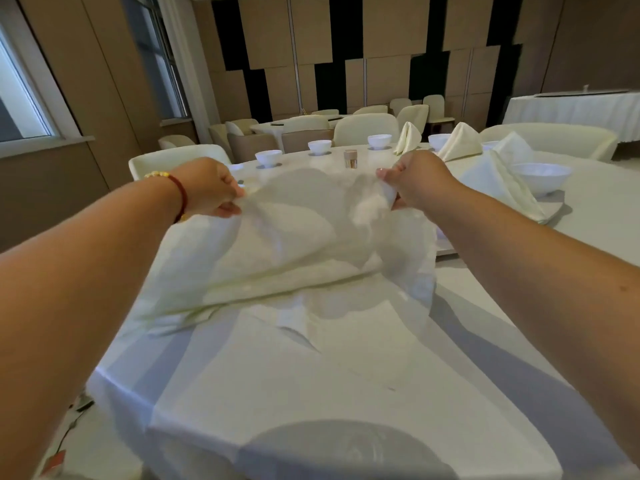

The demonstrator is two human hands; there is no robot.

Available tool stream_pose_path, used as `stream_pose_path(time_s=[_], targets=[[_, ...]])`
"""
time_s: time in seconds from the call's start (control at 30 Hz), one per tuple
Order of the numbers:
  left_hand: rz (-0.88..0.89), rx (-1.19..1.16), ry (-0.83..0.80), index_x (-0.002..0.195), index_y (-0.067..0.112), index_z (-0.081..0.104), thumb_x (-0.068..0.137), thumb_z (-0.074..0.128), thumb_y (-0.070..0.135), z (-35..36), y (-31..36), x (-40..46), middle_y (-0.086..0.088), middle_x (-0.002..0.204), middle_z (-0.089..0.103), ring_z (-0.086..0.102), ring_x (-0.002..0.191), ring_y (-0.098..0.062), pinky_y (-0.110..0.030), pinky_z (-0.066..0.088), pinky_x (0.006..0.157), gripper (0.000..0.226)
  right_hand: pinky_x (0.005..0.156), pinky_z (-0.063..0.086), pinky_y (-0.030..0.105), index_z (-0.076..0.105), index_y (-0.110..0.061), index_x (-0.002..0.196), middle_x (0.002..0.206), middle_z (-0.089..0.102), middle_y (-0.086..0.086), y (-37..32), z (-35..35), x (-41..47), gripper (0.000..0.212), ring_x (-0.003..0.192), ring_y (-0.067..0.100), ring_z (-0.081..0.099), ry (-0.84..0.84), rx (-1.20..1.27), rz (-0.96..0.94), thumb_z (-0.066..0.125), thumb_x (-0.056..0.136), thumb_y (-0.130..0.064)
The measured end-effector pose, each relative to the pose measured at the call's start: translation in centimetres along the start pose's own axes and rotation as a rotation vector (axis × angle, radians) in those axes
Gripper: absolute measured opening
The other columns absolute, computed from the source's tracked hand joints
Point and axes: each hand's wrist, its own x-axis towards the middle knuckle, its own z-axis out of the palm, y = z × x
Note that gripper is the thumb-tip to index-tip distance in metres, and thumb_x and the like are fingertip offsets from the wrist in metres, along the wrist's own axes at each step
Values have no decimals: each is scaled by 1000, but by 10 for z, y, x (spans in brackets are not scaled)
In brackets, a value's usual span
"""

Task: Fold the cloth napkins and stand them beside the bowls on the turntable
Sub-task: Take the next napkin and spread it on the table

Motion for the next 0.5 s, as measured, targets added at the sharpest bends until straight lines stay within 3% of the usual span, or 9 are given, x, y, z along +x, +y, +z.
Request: stream_pose_path(time_s=[0.07,0.1,0.17,0.2,0.27,0.33,0.43,0.5], targets=[[12,-13,45,74,8,59,93,57,9,3,1,23,-12,78,72,67,100,-30,-41,49,98,20,80,52,35,53,-16,76,86,65,14,-3,10,24,27,92,33,65,22,-17,5,57,94,-35],[29,40,67,78,7,61,94,56,11,4,1,31,-15,90,70,65,101,-30,-40,48,98,18,73,46,30,58,-15,93,85,62,11,-7,12,31,19,94,31,63,35,-32,-10,55,96,-33],[114,204,110,106,2,62,96,52,15,11,0,43,-16,109,62,58,100,-30,-35,45,93,19,67,36,28,46,-11,130,90,55,6,-8,19,43,36,97,27,57,29,-105,-80,49,98,-29],[159,254,120,125,7,54,96,52,18,15,-1,47,-15,119,57,55,103,-31,-35,44,94,31,68,36,27,40,-13,137,99,53,5,-8,21,49,42,96,24,53,16,-24,-49,46,100,-31],[205,254,149,147,20,31,96,55,24,24,-6,49,-13,139,45,50,117,-32,-37,42,98,56,77,36,27,35,-16,142,126,46,7,-4,26,53,45,104,24,49,-32,-159,-148,40,102,-35],[262,241,174,146,24,34,94,58,26,33,-9,42,-9,141,46,49,116,-26,-30,38,95,57,83,33,24,39,-12,139,137,41,7,6,29,51,41,114,23,47,-77,-278,-264,40,102,-32],[340,240,-10,119,19,63,91,63,25,43,-17,22,1,113,64,61,95,-14,-23,46,89,29,79,36,29,56,-21,101,99,54,-4,14,34,27,18,87,13,51,-165,-323,-376,46,99,-36],[412,326,-149,102,17,72,88,66,26,49,-25,3,6,96,69,62,85,-5,-16,49,82,18,77,43,36,58,-13,91,89,60,2,21,40,-5,32,82,19,55,-351,-443,-401,53,94,-45]])
